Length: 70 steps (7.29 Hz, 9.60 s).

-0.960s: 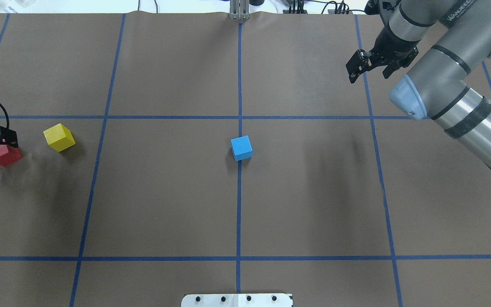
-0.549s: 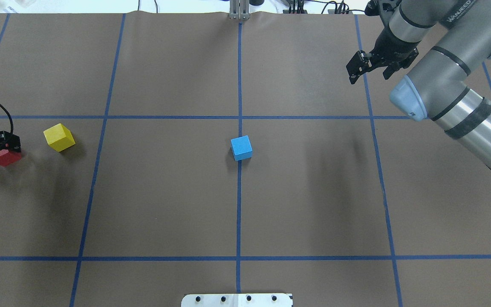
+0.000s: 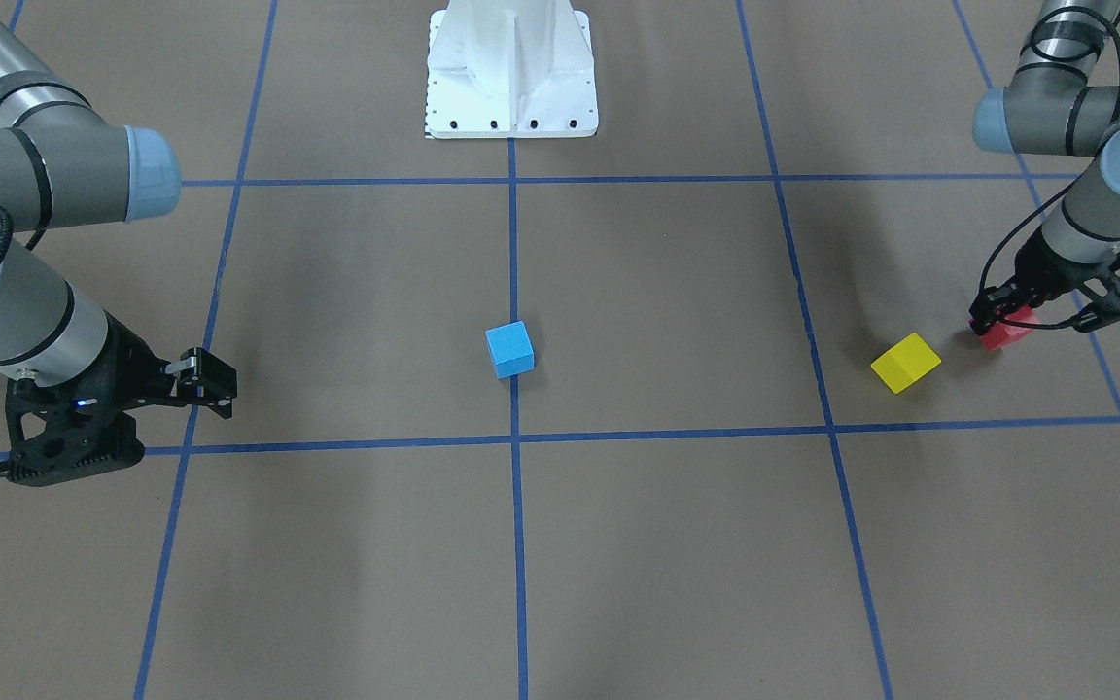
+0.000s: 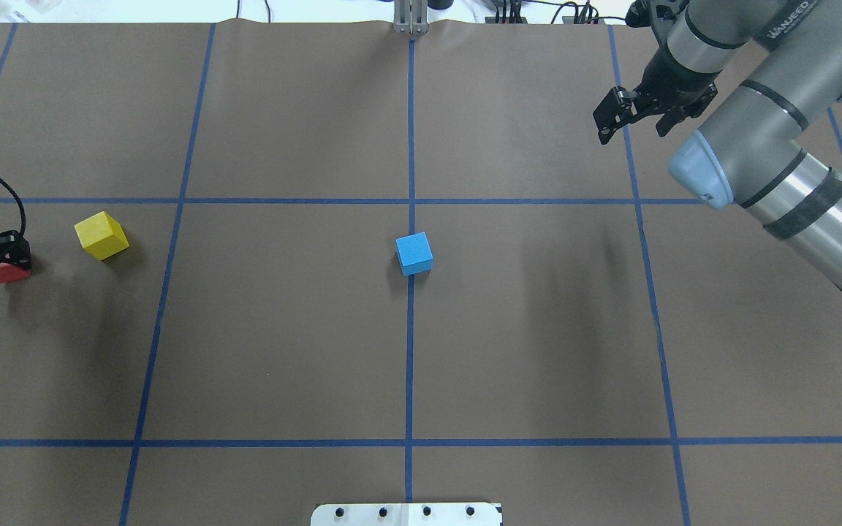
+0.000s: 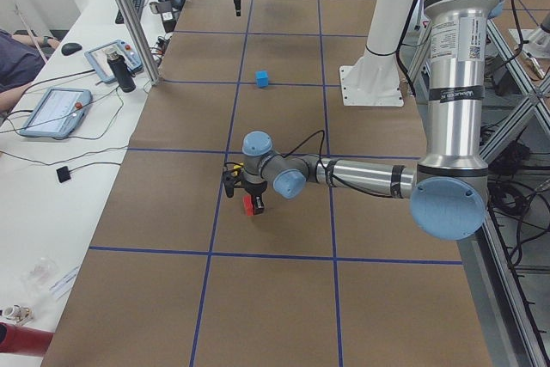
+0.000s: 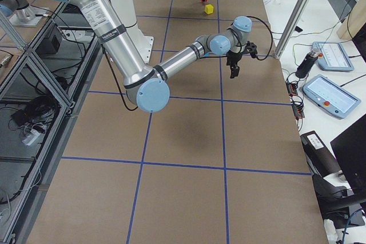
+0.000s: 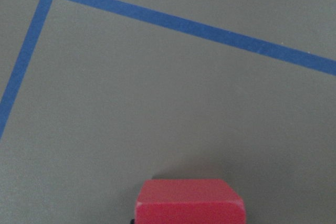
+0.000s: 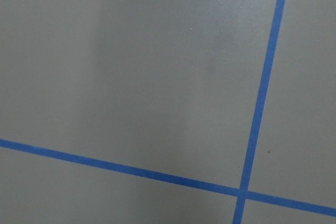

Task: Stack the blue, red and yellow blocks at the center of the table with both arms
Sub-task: 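Carry the red cube with the left gripper over the blue cube, then lower the red cube onto the blue cube and open the left gripper, then move the left gripper back toward the yellow cube, then lower the left gripper onto the yellow cube, close and lift it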

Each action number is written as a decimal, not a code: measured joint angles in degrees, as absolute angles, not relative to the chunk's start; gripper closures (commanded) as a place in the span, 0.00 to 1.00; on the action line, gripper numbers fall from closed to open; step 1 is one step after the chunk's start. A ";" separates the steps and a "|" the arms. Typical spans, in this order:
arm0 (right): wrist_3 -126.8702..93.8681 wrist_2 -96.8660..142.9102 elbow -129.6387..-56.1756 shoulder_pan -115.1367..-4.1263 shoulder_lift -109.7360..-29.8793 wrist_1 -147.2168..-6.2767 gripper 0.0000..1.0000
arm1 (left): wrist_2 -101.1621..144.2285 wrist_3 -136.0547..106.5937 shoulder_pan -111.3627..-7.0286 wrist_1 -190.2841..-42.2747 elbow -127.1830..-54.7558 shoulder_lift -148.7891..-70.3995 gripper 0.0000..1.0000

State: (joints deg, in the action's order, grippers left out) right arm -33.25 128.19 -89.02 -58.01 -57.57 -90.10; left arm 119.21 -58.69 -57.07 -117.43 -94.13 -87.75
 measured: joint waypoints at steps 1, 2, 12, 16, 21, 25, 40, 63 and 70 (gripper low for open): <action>-33.29 128.24 -89.02 -58.01 -57.57 -90.09 0.01 | 119.62 -53.18 -59.06 -108.84 -99.31 -88.82 1.00; -33.28 128.29 -88.92 -58.00 -57.59 -90.11 0.01 | 119.71 -47.52 -60.58 -96.14 -105.62 -92.63 1.00; -33.33 128.34 -88.71 -58.88 -58.91 -89.90 0.01 | 115.54 -73.84 -36.57 -80.92 -79.28 -147.05 1.00; -33.45 128.40 -88.88 -58.89 -58.85 -89.76 0.01 | 115.41 -78.07 -34.26 -88.18 -71.57 -149.83 1.00; -33.49 128.41 -89.00 -58.89 -58.89 -89.75 0.01 | 115.49 -78.17 -33.12 -88.59 -71.00 -149.68 0.07; -33.32 128.41 -88.80 -59.00 -58.91 -89.79 0.01 | 115.49 -78.12 -32.65 -88.59 -71.38 -149.64 0.00; -33.54 128.95 -89.06 -59.53 -58.70 -90.09 0.01 | 121.06 -50.45 -57.49 -93.94 -98.00 -105.96 0.00; -34.10 128.91 -90.04 -59.50 -59.27 -90.26 0.01 | 118.65 -66.08 -50.92 -104.85 -90.12 -102.53 0.22; -34.10 128.77 -89.95 -59.50 -59.57 -90.18 0.01 | 118.85 -62.55 -54.93 -103.85 -93.78 -102.73 1.00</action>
